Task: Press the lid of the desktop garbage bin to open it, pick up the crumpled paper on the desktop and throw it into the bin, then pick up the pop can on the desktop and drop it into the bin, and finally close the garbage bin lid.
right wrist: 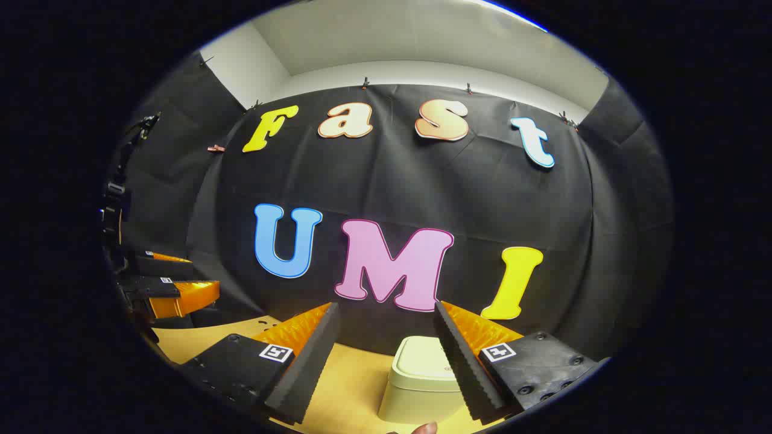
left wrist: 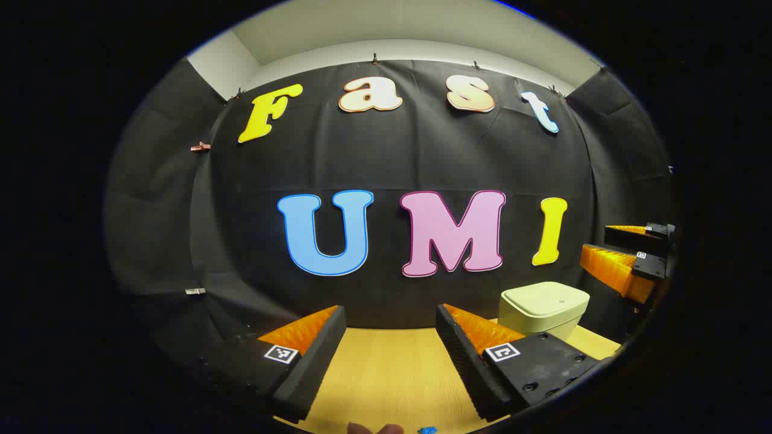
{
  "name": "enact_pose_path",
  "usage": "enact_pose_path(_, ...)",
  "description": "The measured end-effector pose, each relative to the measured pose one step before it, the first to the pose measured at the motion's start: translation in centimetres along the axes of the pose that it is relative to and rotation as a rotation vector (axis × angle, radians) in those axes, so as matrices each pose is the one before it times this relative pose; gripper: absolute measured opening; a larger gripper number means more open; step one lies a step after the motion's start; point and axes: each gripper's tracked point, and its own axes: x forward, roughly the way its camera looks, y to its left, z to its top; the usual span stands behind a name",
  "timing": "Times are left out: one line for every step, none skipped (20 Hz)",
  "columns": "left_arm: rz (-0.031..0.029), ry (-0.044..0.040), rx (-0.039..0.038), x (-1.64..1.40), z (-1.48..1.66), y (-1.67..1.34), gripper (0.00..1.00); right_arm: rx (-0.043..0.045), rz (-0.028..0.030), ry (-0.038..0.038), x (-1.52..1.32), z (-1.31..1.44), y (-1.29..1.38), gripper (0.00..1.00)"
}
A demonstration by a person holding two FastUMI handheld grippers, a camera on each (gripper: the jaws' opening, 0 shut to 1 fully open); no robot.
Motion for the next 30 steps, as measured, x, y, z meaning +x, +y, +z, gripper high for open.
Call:
enact_pose_path(-0.00681,0.00009,-0.00281,0.151,-0.014,0.017,0.96,-0.00399,-0.009,-0.00113,-0.005,0.077,-0.134,0.97)
enact_pose_path(-0.00531,0.0077,-0.00153,0.293,-0.282,0.154,0.96,-0.00443,-0.00769,0.00011,0.037,-0.024,-0.093,0.97)
enact_pose_path(-0.00379,0.00371,0.00014,0.318,-0.007,0.266,0.97,-0.00405,-0.00497,-0.00171,0.048,0.023,-0.118,0.96)
enact_pose_path(0.0009,0.00163,0.0006,0.049,-0.259,0.223,0.97,-0.00433,-0.00542,0.0032,0.081,-0.086,-0.132,0.97)
enact_pose_path(0.00112,-0.003,-0.00364,0.176,0.131,0.311,0.97,-0.00107,-0.00309,0.00185,0.038,0.021,-0.16,0.97)
enact_pose_path(-0.004,-0.00134,-0.0061,0.224,0.077,-0.027,0.97,-0.00225,-0.00603,0.00017,0.014,0.094,-0.172,0.97)
enact_pose_path(-0.00307,-0.00155,-0.00453,0.159,0.139,-0.025,0.97,-0.00204,-0.00822,-0.00119,0.0,0.112,-0.299,0.98)
enact_pose_path(-0.00101,0.0023,0.00051,0.058,-0.201,0.04,0.97,0.00137,-0.00605,0.0037,0.142,-0.098,-0.298,0.98)
enact_pose_path(-0.00079,-0.00427,0.00303,0.061,0.262,0.035,0.97,0.00494,-0.0038,0.00766,0.053,-0.053,-0.14,0.96)
enact_pose_path(-0.00299,-0.00464,0.00346,0.042,0.127,-0.077,0.97,0.00574,0.00234,0.00784,0.099,-0.211,0.029,0.97)
enact_pose_path(-0.00438,-0.00796,0.00122,0.05,0.252,-0.152,0.97,0.00631,0.00494,0.00644,0.074,-0.097,0.118,0.96)
enact_pose_path(-0.00744,-0.0025,0.00025,0.121,0.049,-0.238,0.96,0.00316,0.00498,0.01038,0.014,-0.216,0.114,0.94)
enact_pose_path(-0.00442,0.00012,-0.00115,0.092,0.048,-0.152,0.96,0.00265,0.00523,0.0101,0.066,-0.141,0.1,0.87)
enact_pose_path(-0.0051,-0.00081,-0.00324,0.016,-0.117,0.008,0.97,0.00079,0.00679,0.00844,0.08,-0.151,0.182,0.83)
enact_pose_path(-0.00526,-0.0002,-0.0028,-0.002,0.066,-0.143,0.97,-0.00305,-0.0004,0.00543,0.055,0.025,0.142,0.76)
enact_pose_path(-0.0018,0.00176,-0.0012,0.074,-0.033,-0.043,0.96,-0.00446,0.00339,0.00479,0.116,-0.079,0.067,0.7)
enact_pose_path(-0.00038,0.00152,-0.00086,0.109,-0.088,0.087,0.96,-0.00332,0.01482,0.00828,0.099,-0.199,0.352,0.58)
enact_pose_path(-0.00076,0.00059,0.00086,-0.057,-0.128,0.005,0.97,-0.00519,0.01041,0.00861,0.007,-0.178,0.431,0.47)
enact_pose_path(0.00164,0.0013,0.00058,0.065,0.055,0.138,0.97,-0.0047,-0.00488,0.00529,0.035,-0.082,-0.149,0.36)
enact_pose_path(-0.00059,0.00082,0.00022,0.044,-0.044,0.082,0.97,0.00399,0.00882,0.00648,0.055,0.019,-0.1,0.24)
enact_pose_path(0.00108,0.00128,-0.00008,0.004,0.033,0.099,0.97,0.02043,0.02301,0.00711,0.053,-0.273,0.342,0.07)
enact_pose_path(0.00047,-0.00009,-0.00156,0.012,-0.21,0.03,0.97,0.01759,0.00001,0.001,0.215,0.023,-0.092,0.05)
enact_pose_path(-0.00102,0.00352,-0.00163,-0.049,0.037,-0.023,0.97,0.00096,-0.01638,-0.00322,0.161,0.371,-0.814,0.05)
enact_pose_path(0.00136,0.00203,-0.00241,-0.077,-0.204,0.099,0.97,-0.01413,-0.02102,0.01009,0.633,-0.071,-1.122,0.05)
enact_pose_path(-0.00056,0.00228,-0.00325,0.038,0.046,-0.007,0.97,-0.00463,-0.01215,0.01764,0.482,0.034,-1.063,0.08)
enact_pose_path(0.00009,0.00364,-0.00221,-0.065,-0.251,-0.006,0.97,0.00268,-0.01546,0.03205,0.765,-0.284,-0.91,0.05)
enact_pose_path(0.00151,0.00094,-0.00084,-0.026,-0.069,0.035,0.97,-0.00567,-0.01825,0.04542,0.737,-0.533,-1.078,0.05)
enact_pose_path(0.00184,-0.00117,-0.00038,-0.008,0.0,0.065,0.97,-0.00241,-0.00427,0.04205,0.931,-0.53,-1.011,0.05)
enact_pose_path(0.00007,-0.00091,-0.00001,0.054,0.095,0.042,0.97,0.0005,-0.00441,0.03116,0.74,-0.361,-0.931,0.05)
enact_pose_path(0.00119,0.00107,0.00009,-0.087,-0.266,0.006,0.97,0.00153,-0.00756,0.03264,0.775,-0.572,-1.017,0.05)
